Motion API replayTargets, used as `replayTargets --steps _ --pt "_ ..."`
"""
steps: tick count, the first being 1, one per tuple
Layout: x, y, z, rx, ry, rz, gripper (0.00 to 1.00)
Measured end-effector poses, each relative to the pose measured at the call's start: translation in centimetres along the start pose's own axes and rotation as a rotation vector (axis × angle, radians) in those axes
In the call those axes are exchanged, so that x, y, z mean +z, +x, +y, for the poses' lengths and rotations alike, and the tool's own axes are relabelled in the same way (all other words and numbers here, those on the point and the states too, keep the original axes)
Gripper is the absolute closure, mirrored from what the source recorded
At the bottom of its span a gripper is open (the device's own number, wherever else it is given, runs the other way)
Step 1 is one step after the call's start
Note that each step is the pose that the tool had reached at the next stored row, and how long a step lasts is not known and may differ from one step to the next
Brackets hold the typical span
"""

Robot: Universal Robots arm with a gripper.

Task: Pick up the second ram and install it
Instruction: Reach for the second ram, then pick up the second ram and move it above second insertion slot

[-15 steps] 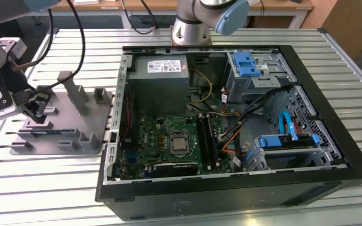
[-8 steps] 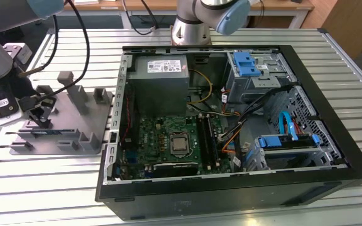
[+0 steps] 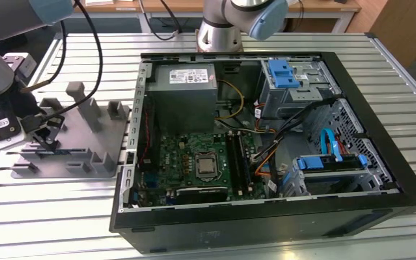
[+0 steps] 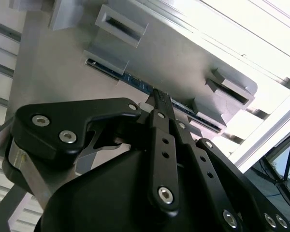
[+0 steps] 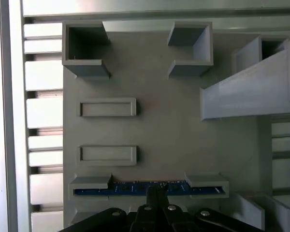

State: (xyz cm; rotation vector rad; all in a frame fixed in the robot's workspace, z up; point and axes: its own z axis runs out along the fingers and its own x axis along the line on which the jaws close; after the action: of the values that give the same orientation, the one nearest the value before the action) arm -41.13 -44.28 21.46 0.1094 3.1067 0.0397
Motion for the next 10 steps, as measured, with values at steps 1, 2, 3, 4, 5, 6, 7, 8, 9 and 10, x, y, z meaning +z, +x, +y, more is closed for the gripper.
replayTargets --steps 1,2,3,4,5,6,7,8,9,10 --pt "0.0 0.0 0.0 0.0 0.0 0.0 0.9" --pt "0.0 0.0 -0.02 0.0 0.0 0.0 0.9" --pt "0.0 0.0 -0.04 0.0 0.0 0.0 0.9" --pt "0.0 0.0 -0.04 0.0 0.0001 0.0 0.9" --pt "0.0 0.0 -0.04 0.0 0.0 0.0 0.9" --pt "0.0 0.0 -0.05 0.0 0.0 0.0 0.9" --pt "0.0 0.0 -0.05 0.0 0.0 0.0 0.9" --pt "0.0 -0.01 -0.05 0.0 0.0 0.0 0.9" --pt "0.0 -0.01 -0.05 0.0 0.0 0.0 0.9" --pt "0.0 -0.01 -0.05 0.0 0.0001 0.0 0.9"
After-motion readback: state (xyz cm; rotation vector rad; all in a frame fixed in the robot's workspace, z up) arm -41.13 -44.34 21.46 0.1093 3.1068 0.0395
